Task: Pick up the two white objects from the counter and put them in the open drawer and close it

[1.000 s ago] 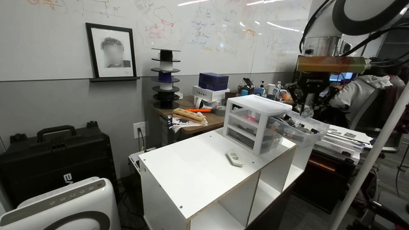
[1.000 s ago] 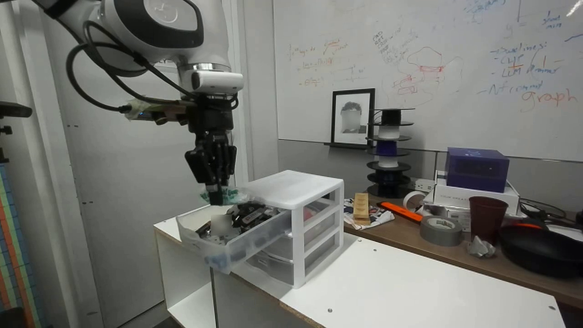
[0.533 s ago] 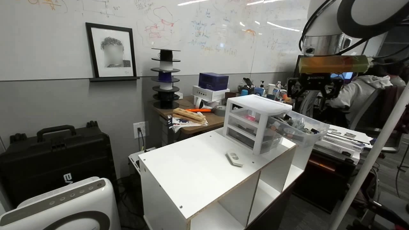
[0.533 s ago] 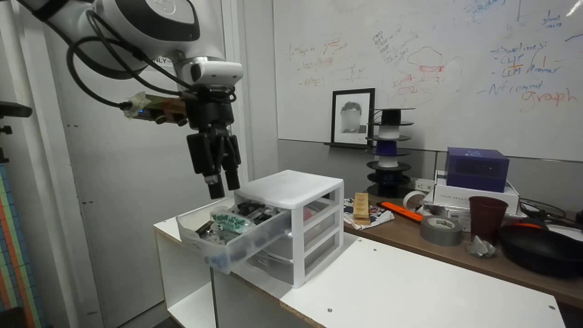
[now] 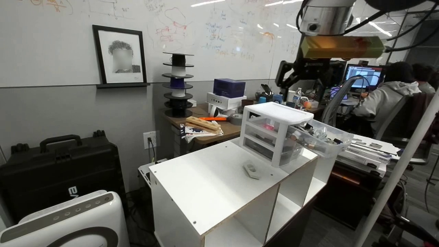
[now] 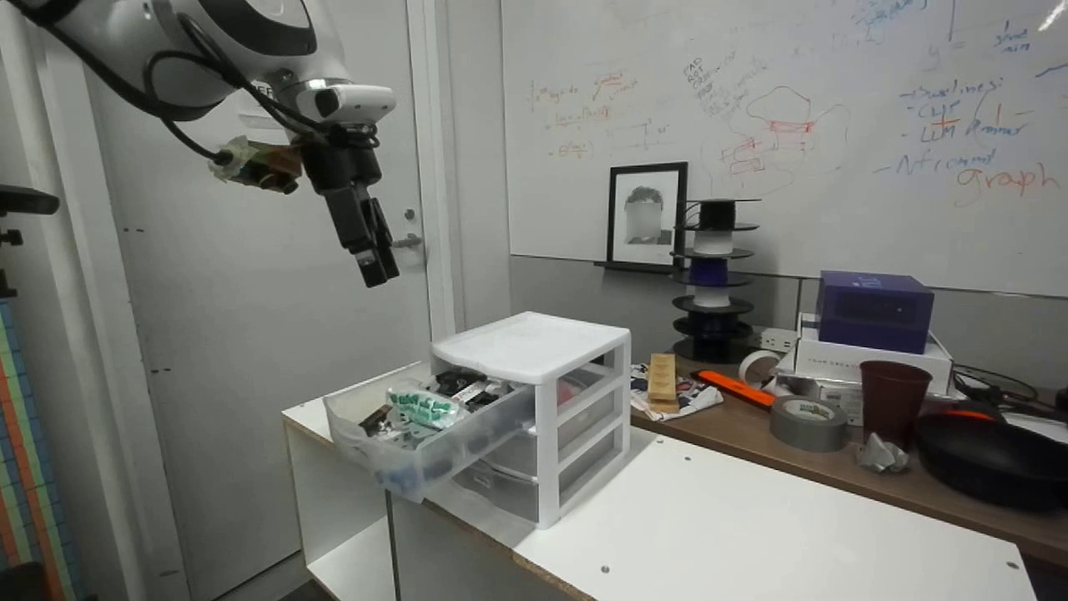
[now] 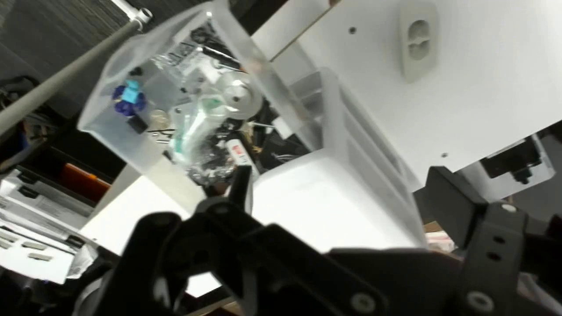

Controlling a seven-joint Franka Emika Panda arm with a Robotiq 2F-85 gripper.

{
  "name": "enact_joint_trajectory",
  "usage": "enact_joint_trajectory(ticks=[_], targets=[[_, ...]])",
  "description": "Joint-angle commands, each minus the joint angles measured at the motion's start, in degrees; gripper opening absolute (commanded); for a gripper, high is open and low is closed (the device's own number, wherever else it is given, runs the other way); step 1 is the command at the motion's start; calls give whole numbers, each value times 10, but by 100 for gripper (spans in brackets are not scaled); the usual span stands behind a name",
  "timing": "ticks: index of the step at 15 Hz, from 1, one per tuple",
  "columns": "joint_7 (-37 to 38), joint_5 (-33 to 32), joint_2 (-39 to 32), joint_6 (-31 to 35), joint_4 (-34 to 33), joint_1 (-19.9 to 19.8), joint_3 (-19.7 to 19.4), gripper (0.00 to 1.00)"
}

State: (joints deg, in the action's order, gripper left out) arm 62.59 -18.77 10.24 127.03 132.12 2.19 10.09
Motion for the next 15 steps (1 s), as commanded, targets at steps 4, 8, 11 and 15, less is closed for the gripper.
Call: enact_joint_trajectory(ticks=[4, 8, 11, 15], targets=[[2, 4, -94, 112, -17, 39, 9, 100], [14, 0, -130, 179, -11, 57, 4, 100], [6, 14, -152, 203, -11, 65, -1, 100], [-8, 28, -171, 192, -7, 63, -16, 100]])
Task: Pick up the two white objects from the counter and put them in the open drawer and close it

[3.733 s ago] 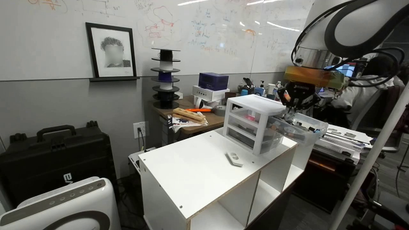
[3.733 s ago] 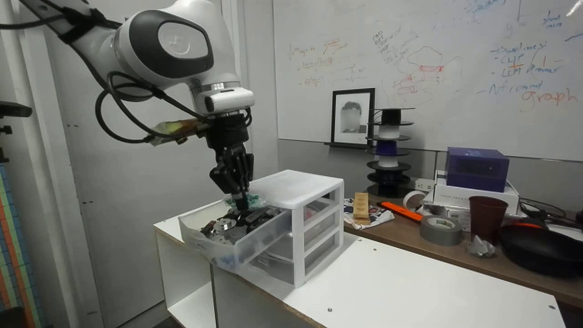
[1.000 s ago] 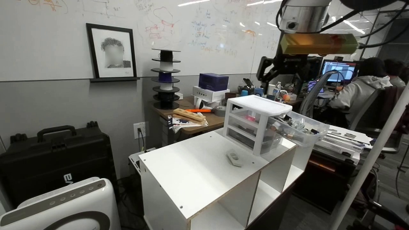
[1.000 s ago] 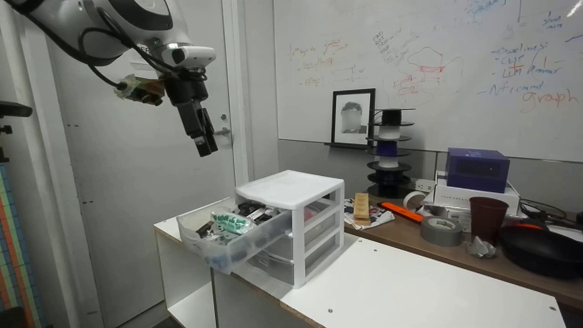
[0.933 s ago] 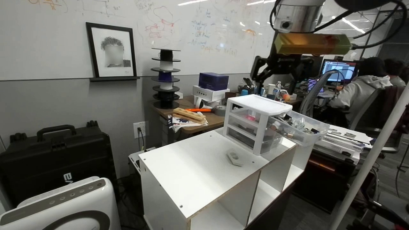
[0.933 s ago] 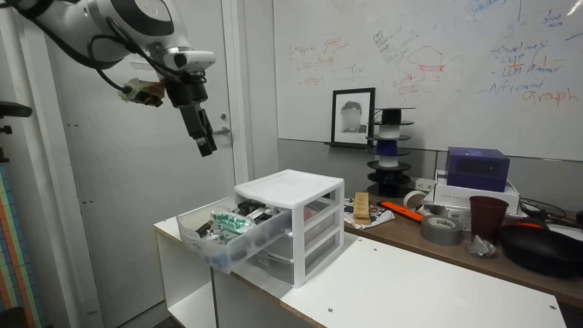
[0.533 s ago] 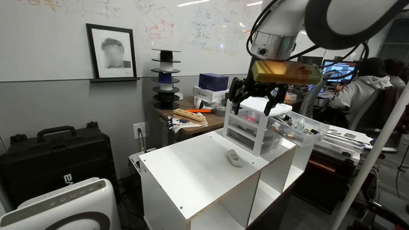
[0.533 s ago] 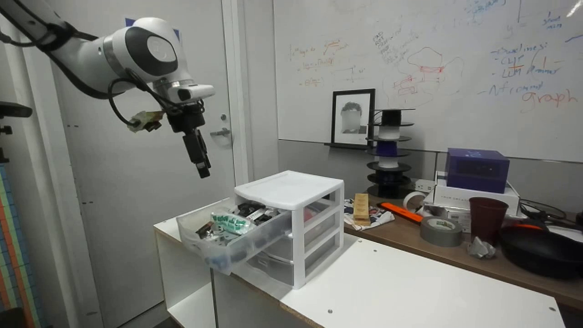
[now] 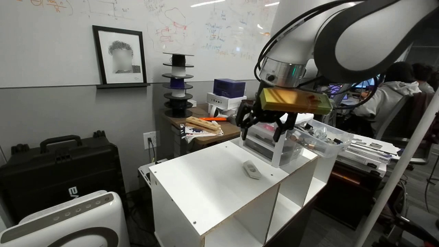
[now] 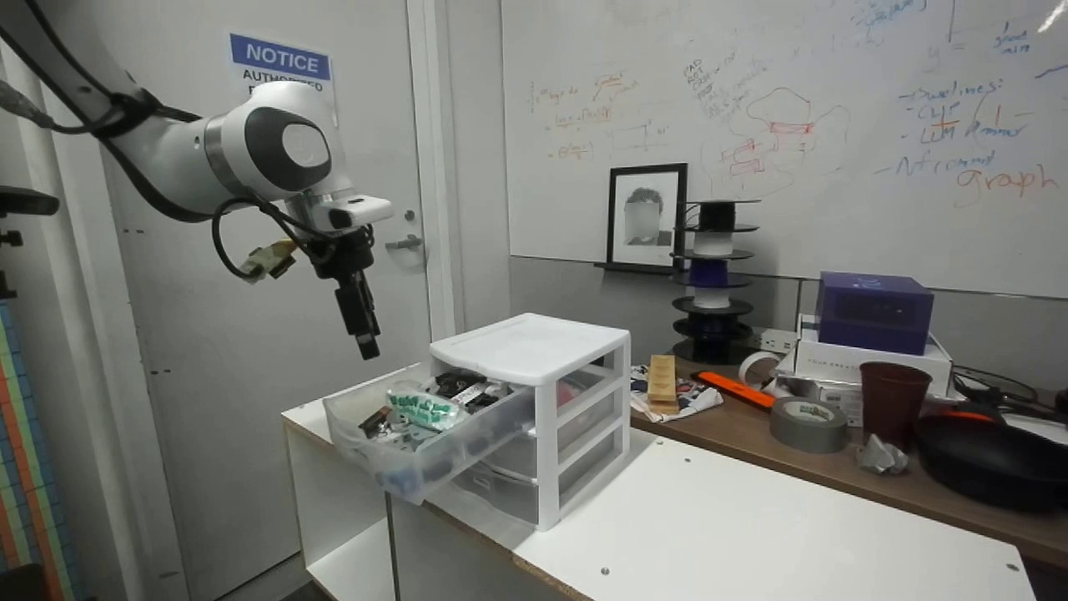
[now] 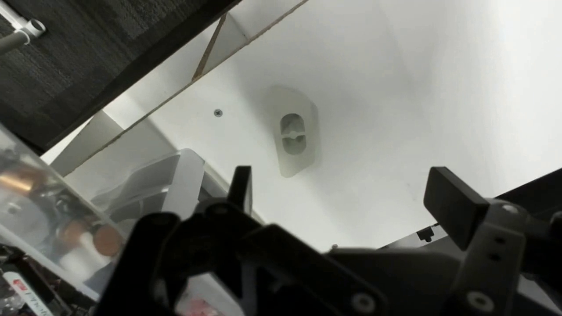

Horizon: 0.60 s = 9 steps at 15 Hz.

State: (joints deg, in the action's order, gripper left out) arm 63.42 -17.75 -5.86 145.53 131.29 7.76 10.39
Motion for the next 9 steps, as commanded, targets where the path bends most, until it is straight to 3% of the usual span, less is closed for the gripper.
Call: enact_joint_trajectory(ticks=[1, 9], targets=[[-21, 22, -15, 7, 4, 4, -25, 100], [-67, 94, -77, 30, -23, -3, -62, 100]])
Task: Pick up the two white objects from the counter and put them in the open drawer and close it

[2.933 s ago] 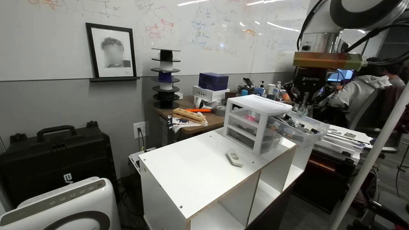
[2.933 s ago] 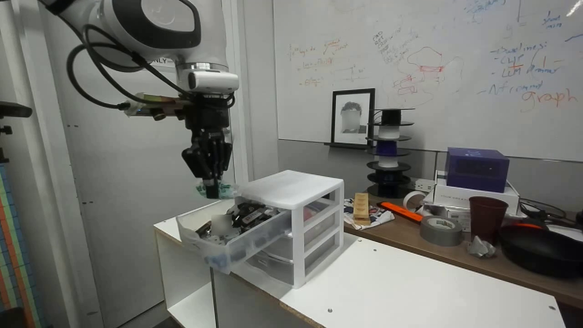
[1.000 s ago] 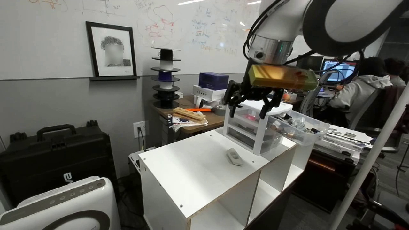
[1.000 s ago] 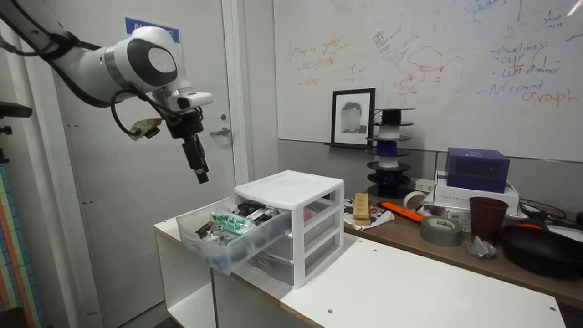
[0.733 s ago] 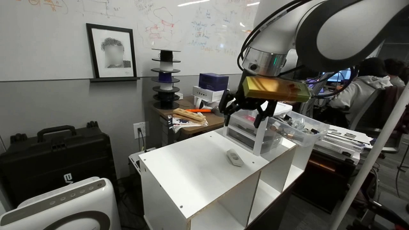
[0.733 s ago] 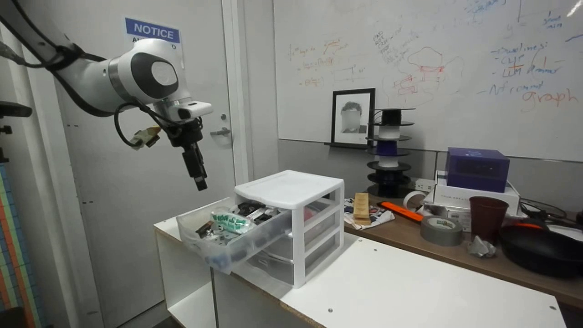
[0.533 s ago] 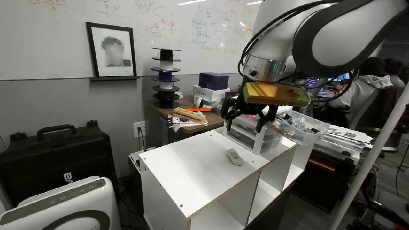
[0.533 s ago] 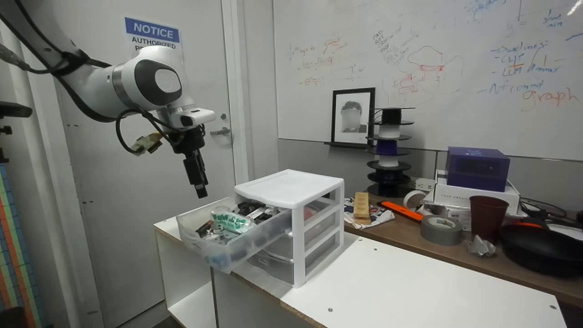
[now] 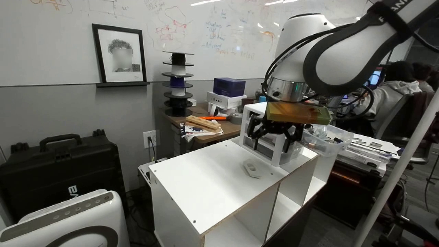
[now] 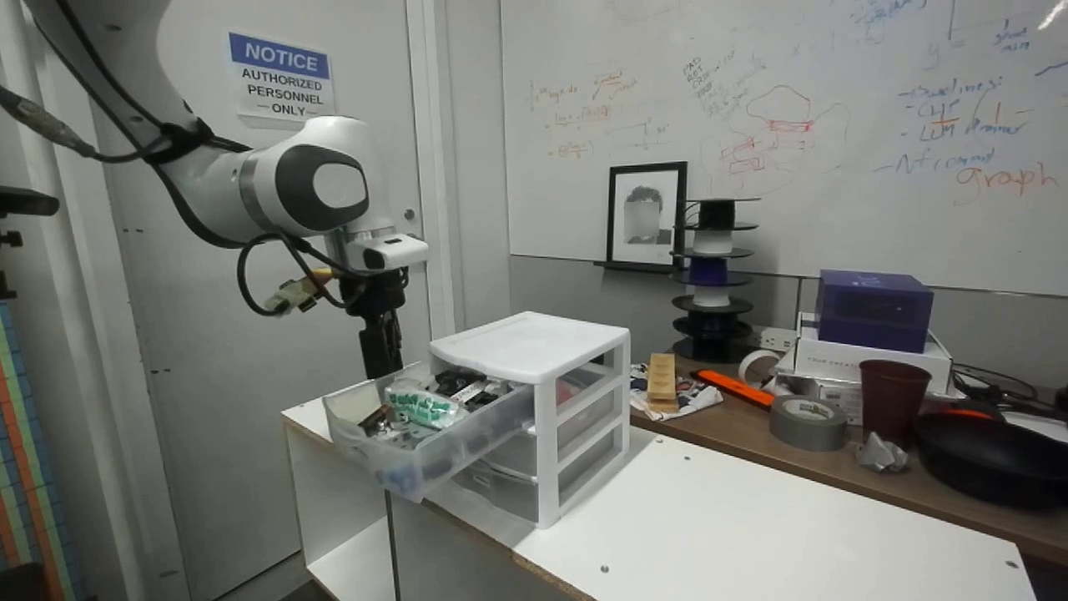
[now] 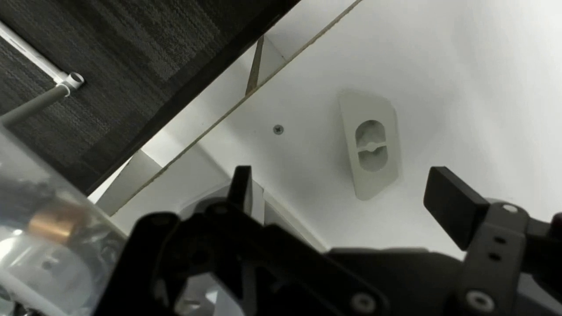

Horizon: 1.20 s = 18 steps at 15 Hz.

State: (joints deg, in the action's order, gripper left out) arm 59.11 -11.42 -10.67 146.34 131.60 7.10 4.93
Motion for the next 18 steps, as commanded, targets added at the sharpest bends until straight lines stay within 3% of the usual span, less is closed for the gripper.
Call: enact_joint_trajectory(ticks=[1, 18], targets=[[-25, 35, -36, 28, -32, 6, -10, 100], [-75, 72, -173, 42, -147, 33, -23, 100]])
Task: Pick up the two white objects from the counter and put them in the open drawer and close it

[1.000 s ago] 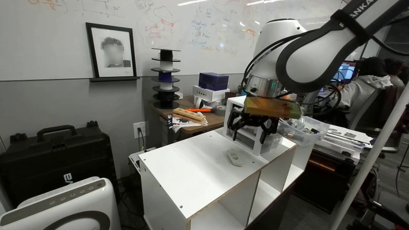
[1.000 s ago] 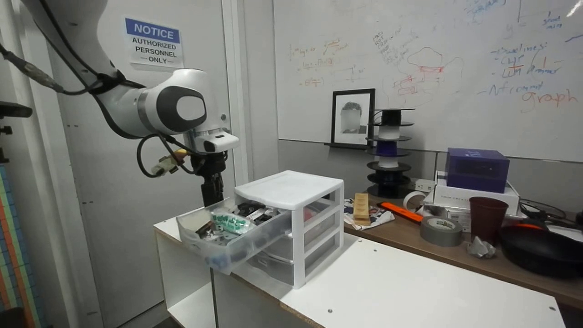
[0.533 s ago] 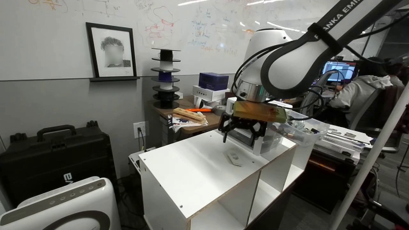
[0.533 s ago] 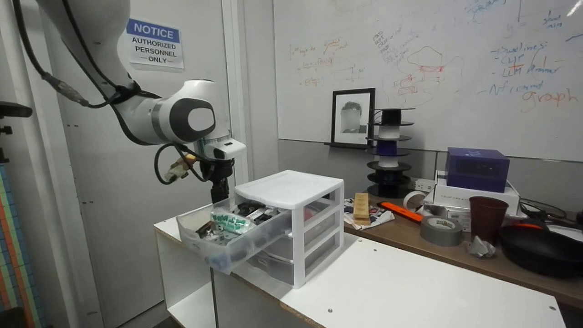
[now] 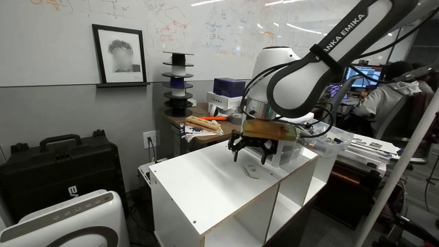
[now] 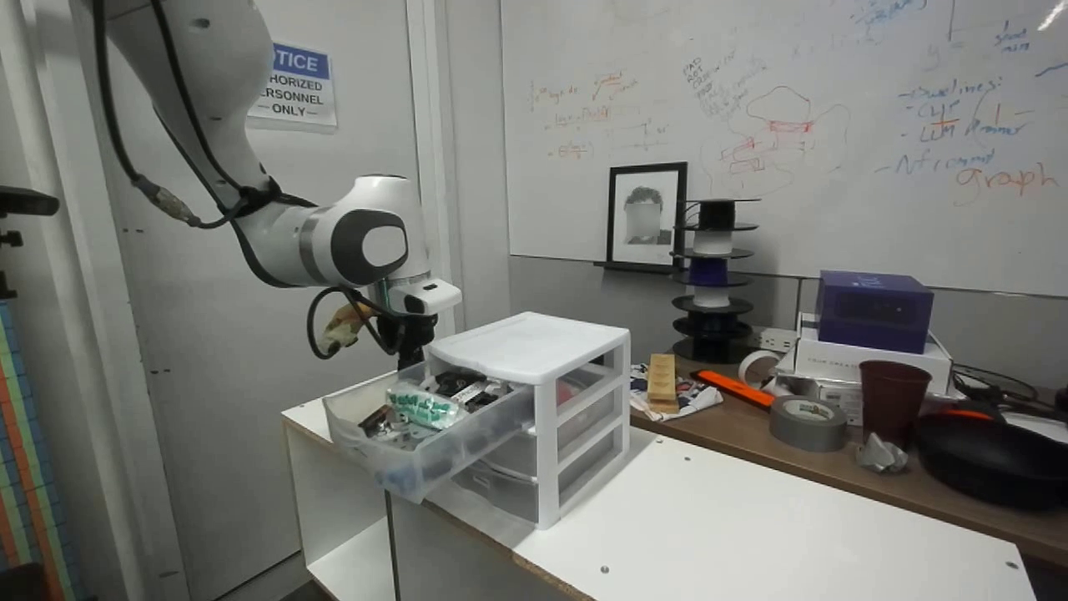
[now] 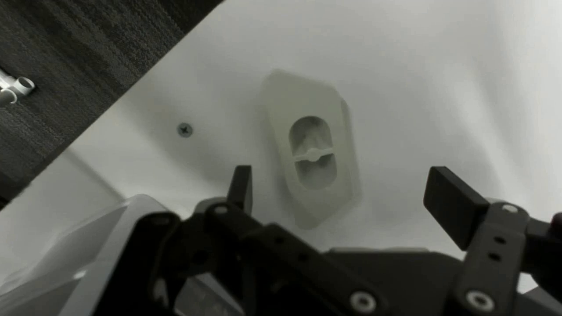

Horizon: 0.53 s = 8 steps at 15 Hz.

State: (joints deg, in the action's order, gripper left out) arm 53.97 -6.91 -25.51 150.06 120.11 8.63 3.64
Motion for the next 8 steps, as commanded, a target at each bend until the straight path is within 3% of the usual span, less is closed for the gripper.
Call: enact_joint_trajectory(ticks=[1, 4, 5, 6, 8], targets=[[-27, 30, -29, 5, -36, 20, -9, 100], [-40, 47, -41, -1, -45, 24, -8, 99], [-46, 53, -43, -3, -45, 24, -7, 74], [-51, 58, -43, -5, -43, 24, -7, 74], [-60, 59, -39, -9, -36, 26, -12, 61]])
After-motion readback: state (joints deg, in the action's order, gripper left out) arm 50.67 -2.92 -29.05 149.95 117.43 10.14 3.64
